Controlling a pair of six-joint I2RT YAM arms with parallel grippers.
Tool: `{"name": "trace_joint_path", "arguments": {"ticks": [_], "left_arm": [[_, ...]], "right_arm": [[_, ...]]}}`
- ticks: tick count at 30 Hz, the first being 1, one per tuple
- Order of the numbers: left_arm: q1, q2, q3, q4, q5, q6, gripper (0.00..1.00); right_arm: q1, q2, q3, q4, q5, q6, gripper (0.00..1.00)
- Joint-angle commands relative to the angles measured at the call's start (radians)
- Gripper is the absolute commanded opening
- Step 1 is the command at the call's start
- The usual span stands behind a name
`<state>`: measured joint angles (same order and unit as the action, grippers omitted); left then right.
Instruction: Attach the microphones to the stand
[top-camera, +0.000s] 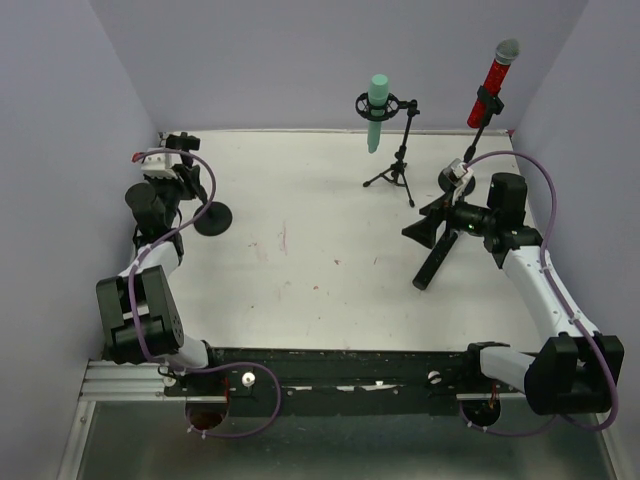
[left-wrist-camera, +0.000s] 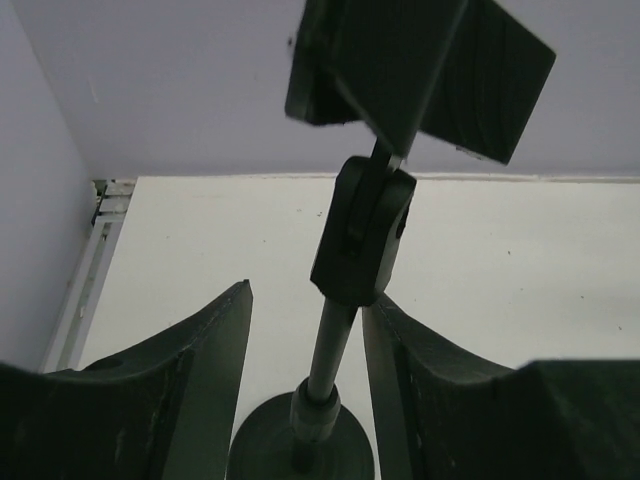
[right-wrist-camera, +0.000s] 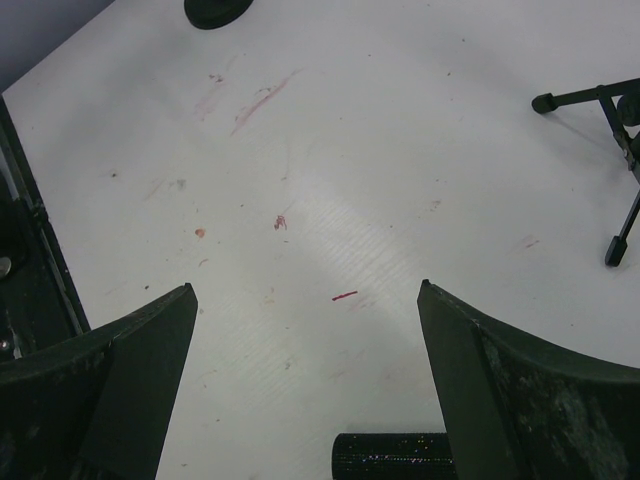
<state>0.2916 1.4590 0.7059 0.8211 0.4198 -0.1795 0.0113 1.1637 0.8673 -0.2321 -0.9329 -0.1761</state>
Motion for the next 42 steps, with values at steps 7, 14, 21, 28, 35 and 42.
{"name": "trace_joint_path", "arguments": {"ticks": [7,14,21,28,35,42], "left_arm": [[-0.031,0.061,0.082,0.03,0.031,0.031,0.35],[-0.037,0.032,0.064,0.041,0.057,0.061,0.0],[-0.112,-0.087,0.046,0.037,0.233,0.032,0.0],[-0.415,-0.216,0.069,-0.063,0.375,0.022,0.0],[-0.712,-0.198,0.107,-0.103,0.398,0.015,0.0],[-0.894,-0.092,0.135,-0.074,0.254,0.1,0.0]], "right_arm": [[-0.004,0.011,0.022,-0.027,-0.003,-0.019,1.0],[-0.005,0.008,0.024,-0.033,0.002,-0.025,1.0],[-0.004,0.005,0.027,-0.038,0.011,-0.036,1.0],[-0.004,0.001,0.021,-0.046,0.009,-0.062,1.0],[-0.005,-0.006,0.019,-0.047,0.028,-0.083,1.0],[-0.004,-0.004,0.019,-0.047,0.042,-0.085,1.0]]}}
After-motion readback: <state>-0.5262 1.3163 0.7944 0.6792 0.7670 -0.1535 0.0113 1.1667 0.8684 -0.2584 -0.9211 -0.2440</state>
